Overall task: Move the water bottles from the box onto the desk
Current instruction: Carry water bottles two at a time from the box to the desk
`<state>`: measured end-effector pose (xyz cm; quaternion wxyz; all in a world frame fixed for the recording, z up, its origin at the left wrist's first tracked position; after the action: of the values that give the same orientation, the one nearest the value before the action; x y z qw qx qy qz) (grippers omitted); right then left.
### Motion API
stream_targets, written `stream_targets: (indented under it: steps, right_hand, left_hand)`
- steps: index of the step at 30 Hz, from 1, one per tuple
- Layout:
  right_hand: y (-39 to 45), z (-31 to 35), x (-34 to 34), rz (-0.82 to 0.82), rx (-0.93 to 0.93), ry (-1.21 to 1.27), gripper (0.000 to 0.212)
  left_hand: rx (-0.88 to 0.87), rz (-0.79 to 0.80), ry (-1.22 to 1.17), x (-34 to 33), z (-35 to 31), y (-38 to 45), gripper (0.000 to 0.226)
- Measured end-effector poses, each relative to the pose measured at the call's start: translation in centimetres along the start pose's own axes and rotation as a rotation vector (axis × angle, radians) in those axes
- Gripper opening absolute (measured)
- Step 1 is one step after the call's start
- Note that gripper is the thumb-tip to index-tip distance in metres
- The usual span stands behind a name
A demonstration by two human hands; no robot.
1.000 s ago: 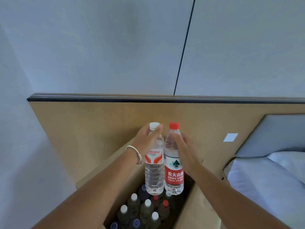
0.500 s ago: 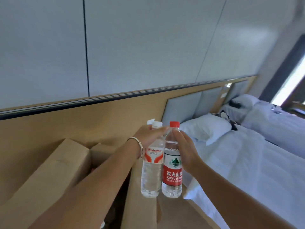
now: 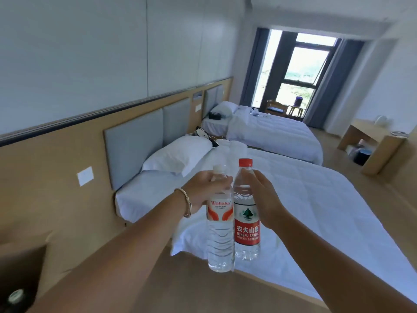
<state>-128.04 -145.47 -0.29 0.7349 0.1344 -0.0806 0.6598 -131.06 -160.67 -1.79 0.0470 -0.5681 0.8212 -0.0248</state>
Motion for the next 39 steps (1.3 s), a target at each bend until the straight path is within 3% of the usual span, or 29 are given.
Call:
stream_targets:
  steps: [6, 12, 26, 39]
  right_hand:
    - [1.2, -4.9, 15.1, -0.085, -0.018, -0.029, 0.036]
    - [1.8, -9.2, 27.5, -0.217, -0.042, -0.068, 0.033]
    - [2.3, -15.9, 48.3, -0.487, -0.147, 0.050, 0.029]
    - [8.1, -22.4, 67.5, -0.581, -0.156, 0.057, 0.029]
  left_hand:
    - [-0.099, -0.068, -0.036, -15.4, 0.8, 7.2, 0.030]
    - [-0.052, 0.018, -0.119, -28.2, 1.6, 13.1, 0.017]
    - [-0.090, 0.160, 0.062, -49.8, -0.3, 22.1, 0.015]
    - [-0.139, 0.274, 0.083, -68.0, -1.7, 34.3, 0.024]
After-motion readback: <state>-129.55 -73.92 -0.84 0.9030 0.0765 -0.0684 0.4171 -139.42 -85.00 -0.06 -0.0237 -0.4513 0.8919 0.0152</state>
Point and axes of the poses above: each hand's wrist, its own y-axis towards the middle knuckle, its own x-axis out of the back of the hand, z = x × y, the point moved 5 cm from there along y, towards the middle knuckle, and after that the axes turned 5 degrees about -y, right-handed, at the moved point
